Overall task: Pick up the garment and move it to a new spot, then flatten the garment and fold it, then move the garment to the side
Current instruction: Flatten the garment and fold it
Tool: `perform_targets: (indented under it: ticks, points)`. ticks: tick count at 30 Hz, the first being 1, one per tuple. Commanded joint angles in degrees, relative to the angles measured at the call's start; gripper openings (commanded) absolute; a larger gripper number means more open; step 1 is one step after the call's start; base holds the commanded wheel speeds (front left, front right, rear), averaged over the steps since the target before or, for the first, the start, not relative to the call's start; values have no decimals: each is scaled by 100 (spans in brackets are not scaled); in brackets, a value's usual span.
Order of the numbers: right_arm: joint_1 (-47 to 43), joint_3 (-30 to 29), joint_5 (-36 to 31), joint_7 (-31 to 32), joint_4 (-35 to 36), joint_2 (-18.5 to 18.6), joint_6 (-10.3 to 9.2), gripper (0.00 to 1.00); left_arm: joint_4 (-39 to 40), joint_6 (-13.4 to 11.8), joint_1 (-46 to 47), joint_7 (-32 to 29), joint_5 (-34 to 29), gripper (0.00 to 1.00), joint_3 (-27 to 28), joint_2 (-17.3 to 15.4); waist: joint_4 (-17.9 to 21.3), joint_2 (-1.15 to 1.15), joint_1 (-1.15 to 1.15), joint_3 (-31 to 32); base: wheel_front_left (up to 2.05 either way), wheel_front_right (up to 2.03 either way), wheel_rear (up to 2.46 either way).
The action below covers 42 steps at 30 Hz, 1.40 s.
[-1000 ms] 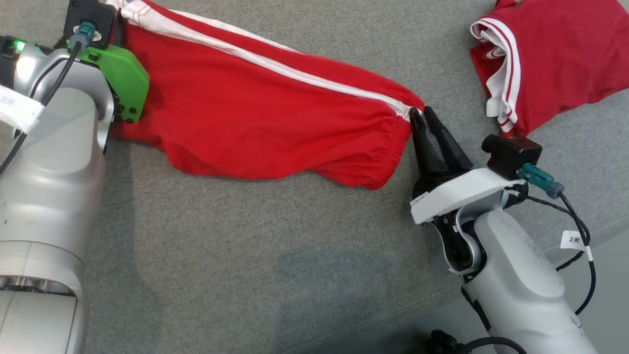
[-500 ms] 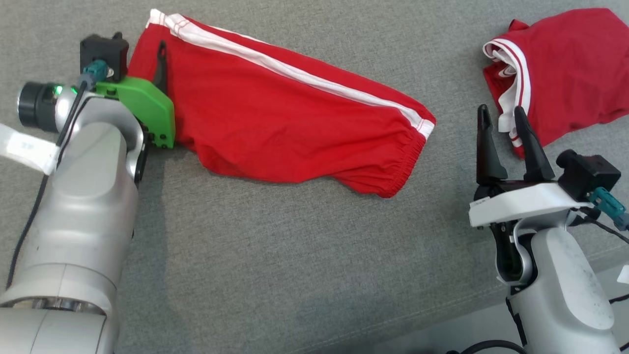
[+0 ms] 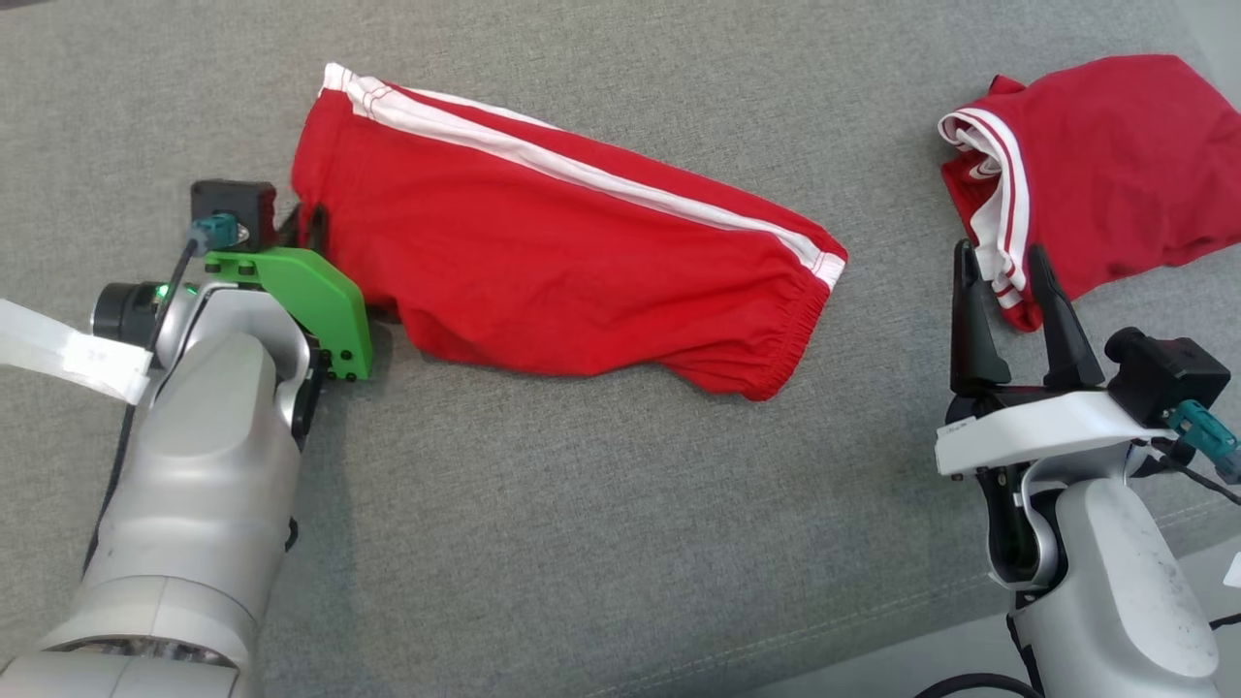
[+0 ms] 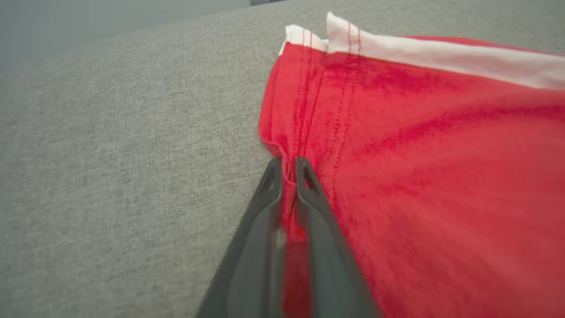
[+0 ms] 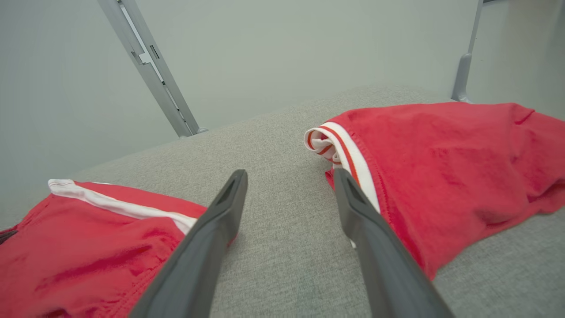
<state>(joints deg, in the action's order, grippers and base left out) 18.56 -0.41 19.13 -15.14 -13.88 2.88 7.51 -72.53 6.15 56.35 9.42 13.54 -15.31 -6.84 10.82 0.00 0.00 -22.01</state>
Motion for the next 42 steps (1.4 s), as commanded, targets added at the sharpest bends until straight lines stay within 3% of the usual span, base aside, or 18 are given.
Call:
perform_targets:
  ticks: [1,9,20,30,31,32,33,42]
  points:
    - [-86,-2,19,2,-28,12,-7,100,-77,50,-227,-91,19,0,-45,28,-10,0,0,60,0,0,0]
    - [-282,-48,4,2,-165,13,-8,100,-91,55,-558,185,320,0,84,64,-140,0,0,516,0,0,0]
    - [-840,-76,-81,2,-440,12,-7,100,-119,-112,-1638,483,728,0,346,206,-793,0,0,1326,0,0,0]
    - [-785,205,-135,2,-635,14,-7,100,205,-284,-2062,577,795,0,368,179,-1094,0,0,1360,0,0,0]
    - [-740,244,-152,2,-654,14,-7,100,270,-304,-2095,578,791,35,367,190,-1123,0,0,1342,0,0,0]
    - [-740,244,-152,2,-654,14,-7,100,270,-304,-2095,578,791,35,367,190,-1123,0,0,1342,0,0,0]
    - [-698,293,-154,2,-691,14,-7,100,373,-345,-2121,572,780,100,369,203,-1161,0,0,1325,0,0,0]
    - [-265,776,16,2,-1646,25,-7,100,1508,-455,-2765,572,571,100,326,302,-1747,0,0,1299,0,0,0]
